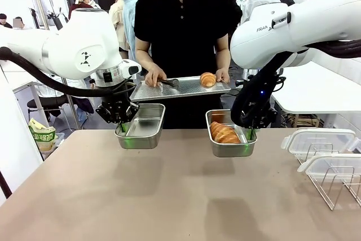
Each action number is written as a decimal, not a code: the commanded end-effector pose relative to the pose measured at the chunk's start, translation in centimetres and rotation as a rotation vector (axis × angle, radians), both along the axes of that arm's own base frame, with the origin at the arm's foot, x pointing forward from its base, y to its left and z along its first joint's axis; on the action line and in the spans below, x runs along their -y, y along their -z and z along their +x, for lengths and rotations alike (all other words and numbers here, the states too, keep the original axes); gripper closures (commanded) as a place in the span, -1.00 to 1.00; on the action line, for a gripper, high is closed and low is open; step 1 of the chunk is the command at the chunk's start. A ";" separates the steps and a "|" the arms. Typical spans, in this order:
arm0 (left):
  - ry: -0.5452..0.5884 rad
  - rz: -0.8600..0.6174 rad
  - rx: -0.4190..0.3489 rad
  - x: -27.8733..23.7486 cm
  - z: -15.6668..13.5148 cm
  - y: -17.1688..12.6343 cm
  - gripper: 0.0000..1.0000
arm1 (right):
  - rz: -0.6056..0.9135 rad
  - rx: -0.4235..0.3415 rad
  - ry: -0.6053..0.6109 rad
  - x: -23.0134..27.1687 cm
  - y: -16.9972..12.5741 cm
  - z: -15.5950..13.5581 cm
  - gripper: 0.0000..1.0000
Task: Place the bread in airtight containers.
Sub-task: Once an object is inside an Airtight Container , place the container in the center of the table.
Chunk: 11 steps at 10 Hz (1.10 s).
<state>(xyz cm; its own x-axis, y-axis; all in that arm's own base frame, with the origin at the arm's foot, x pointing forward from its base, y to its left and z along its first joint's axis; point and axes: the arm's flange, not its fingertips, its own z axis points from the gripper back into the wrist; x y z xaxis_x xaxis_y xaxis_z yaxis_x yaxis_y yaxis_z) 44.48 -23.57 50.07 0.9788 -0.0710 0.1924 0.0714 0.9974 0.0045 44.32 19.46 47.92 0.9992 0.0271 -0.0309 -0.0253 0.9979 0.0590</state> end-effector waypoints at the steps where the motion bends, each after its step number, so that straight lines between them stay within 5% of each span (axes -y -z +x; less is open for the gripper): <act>1: -0.002 -0.005 0.004 -0.1 0.2 -0.5 1.00 | -0.002 0.006 -0.003 0.1 -0.2 0.0 1.00; 5: -0.002 -0.005 0.004 -0.1 0.2 -0.5 1.00 | -0.054 0.030 -0.014 -0.6 0.7 -1.2 1.00; 9: -0.002 -0.005 0.004 -0.1 0.2 -0.5 1.00 | -0.062 0.011 0.120 2.0 8.9 -0.2 1.00; 11: -0.002 -0.005 0.004 -0.1 0.2 -0.5 1.00 | -0.034 0.028 0.028 2.7 11.1 0.1 1.00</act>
<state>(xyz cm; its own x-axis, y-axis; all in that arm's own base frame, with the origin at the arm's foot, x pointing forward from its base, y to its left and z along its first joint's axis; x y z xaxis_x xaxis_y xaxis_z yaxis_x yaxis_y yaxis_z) 44.49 -23.58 50.08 0.9787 -0.0710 0.1926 0.0715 0.9974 0.0044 44.03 16.74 36.83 0.9980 -0.0481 -0.0405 0.0488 0.9986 0.0177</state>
